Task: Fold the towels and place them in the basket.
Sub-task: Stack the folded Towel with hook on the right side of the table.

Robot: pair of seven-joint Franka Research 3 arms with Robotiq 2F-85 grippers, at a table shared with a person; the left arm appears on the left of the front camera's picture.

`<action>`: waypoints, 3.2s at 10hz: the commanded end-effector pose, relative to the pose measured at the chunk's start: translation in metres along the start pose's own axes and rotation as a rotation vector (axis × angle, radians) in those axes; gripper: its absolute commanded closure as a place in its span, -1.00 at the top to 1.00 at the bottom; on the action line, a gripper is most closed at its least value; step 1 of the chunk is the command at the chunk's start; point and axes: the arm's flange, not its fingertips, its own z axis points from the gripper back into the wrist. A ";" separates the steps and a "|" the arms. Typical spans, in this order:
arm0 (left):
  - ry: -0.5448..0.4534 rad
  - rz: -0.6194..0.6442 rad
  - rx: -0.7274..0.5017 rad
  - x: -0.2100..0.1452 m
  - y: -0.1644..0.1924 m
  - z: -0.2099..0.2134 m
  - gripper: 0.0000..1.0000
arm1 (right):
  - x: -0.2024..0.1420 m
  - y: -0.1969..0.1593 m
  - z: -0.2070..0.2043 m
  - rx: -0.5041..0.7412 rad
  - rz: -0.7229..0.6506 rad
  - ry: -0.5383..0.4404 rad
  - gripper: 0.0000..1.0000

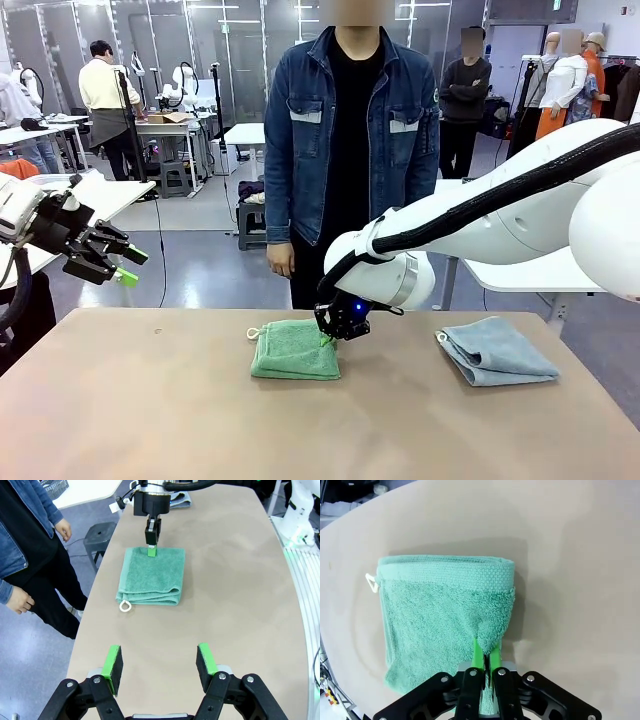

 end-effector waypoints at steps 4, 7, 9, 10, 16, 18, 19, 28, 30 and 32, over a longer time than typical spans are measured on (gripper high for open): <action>0.014 0.003 0.002 0.002 0.001 0.002 0.50 | -0.004 0.004 0.010 -0.019 0.041 -0.016 -0.90; 0.014 0.003 0.002 0.002 0.001 0.002 0.50 | -0.008 -0.013 0.083 -0.049 0.224 0.003 -0.90; 0.014 0.003 0.002 0.002 0.001 0.002 0.50 | -0.012 -0.038 0.142 -0.099 0.240 -0.019 -0.90; 0.014 0.003 0.002 0.002 0.001 0.002 0.50 | -0.013 -0.049 0.169 -0.114 0.245 -0.049 -0.90; 0.014 0.003 0.002 0.002 0.001 0.002 0.50 | 0.005 -0.096 0.272 -0.229 0.296 -0.022 -0.90; 0.014 0.003 0.002 0.002 0.001 0.002 0.50 | 0.010 -0.113 0.282 -0.260 0.297 0.042 -0.90; 0.014 0.003 0.002 0.002 0.001 0.002 0.50 | 0.012 -0.122 0.286 -0.268 0.303 0.042 -0.90; 0.014 0.003 0.002 0.002 0.001 0.002 0.50 | 0.023 -0.142 0.270 -0.275 0.346 0.050 -0.90; 0.014 0.003 0.002 0.002 0.001 0.002 0.50 | 0.023 -0.142 0.270 -0.275 0.346 0.050 -0.90; 0.014 0.003 0.002 0.002 0.001 0.002 0.50 | 0.023 -0.142 0.270 -0.275 0.346 0.050 -0.90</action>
